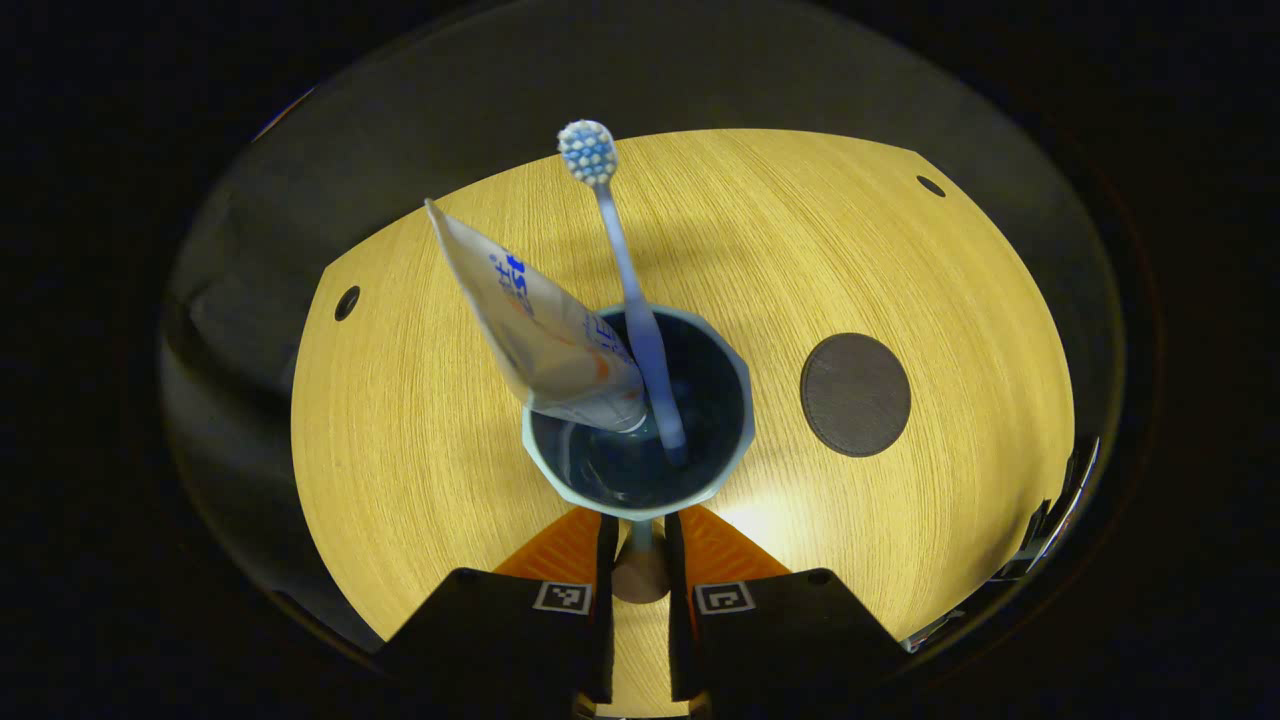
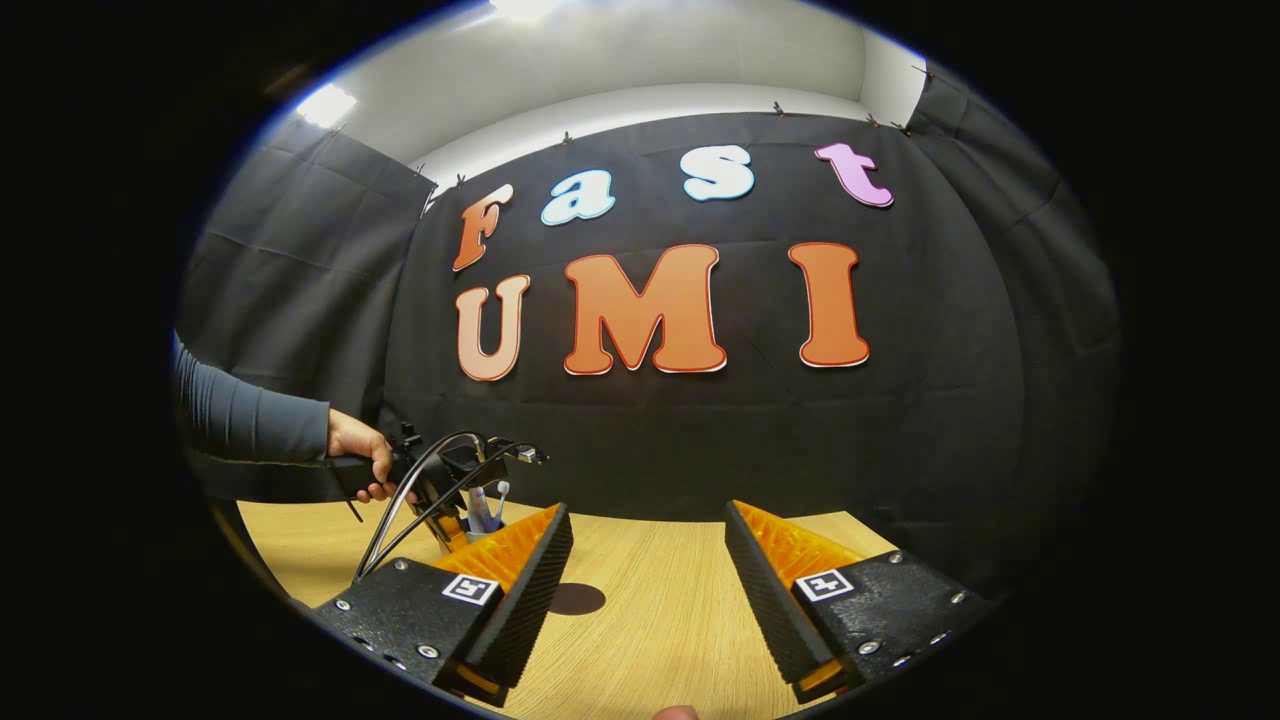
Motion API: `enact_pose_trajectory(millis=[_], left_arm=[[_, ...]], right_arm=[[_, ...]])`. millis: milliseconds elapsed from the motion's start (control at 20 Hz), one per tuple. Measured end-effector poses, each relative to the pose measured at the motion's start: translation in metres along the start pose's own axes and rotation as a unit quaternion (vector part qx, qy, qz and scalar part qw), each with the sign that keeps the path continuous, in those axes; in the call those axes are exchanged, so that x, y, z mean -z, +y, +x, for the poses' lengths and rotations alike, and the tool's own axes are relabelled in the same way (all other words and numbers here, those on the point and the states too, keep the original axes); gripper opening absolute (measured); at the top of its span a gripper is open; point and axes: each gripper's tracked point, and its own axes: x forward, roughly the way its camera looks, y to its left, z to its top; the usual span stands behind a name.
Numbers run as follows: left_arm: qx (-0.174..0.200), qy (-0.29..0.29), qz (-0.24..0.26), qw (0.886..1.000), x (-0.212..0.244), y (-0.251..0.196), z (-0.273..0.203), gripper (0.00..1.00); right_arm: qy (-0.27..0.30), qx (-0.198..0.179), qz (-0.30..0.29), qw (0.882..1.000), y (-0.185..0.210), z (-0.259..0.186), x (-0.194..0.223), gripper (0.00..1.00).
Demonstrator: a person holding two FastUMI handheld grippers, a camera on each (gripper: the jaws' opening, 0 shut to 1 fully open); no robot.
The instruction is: Put the toothbrush and toothpaste on the desktop into the cup, then pick up the cup and place it on the coaster on the desktop.
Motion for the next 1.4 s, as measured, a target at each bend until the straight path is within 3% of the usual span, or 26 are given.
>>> enact_pose_trajectory(millis=[300, 450, 500, 700, 1050, 1400], left_arm=[[0.003, -0.036, 0.013, 0.999, -0.059, -0.037, -0.02, 0.26], [0.009, -0.051, 0.034, 0.998, -0.1, -0.071, -0.028, 0.23], [0.013, -0.056, 0.04, 0.998, -0.087, -0.055, -0.056, 0.23], [0.029, -0.062, 0.062, 0.996, -0.099, -0.117, -0.038, 0.23], [0.04, -0.056, 0.102, 0.992, -0.11, -0.156, -0.011, 0.23], [0.035, -0.032, 0.101, 0.994, -0.108, -0.176, 0.022, 0.25]], right_arm=[[-0.002, 0.014, 0.005, 1.0, -0.014, -0.012, -0.004, 0.92], [-0.002, 0.021, 0.006, 1.0, -0.018, -0.016, -0.004, 0.92], [-0.002, 0.022, 0.005, 1.0, -0.019, -0.018, -0.005, 0.92], [0.001, 0.035, -0.009, 0.999, -0.032, -0.03, -0.005, 0.92], [0.002, 0.063, -0.014, 0.998, -0.059, -0.053, -0.008, 0.93], [0.007, 0.081, -0.011, 0.997, -0.075, -0.064, -0.003, 0.94]])
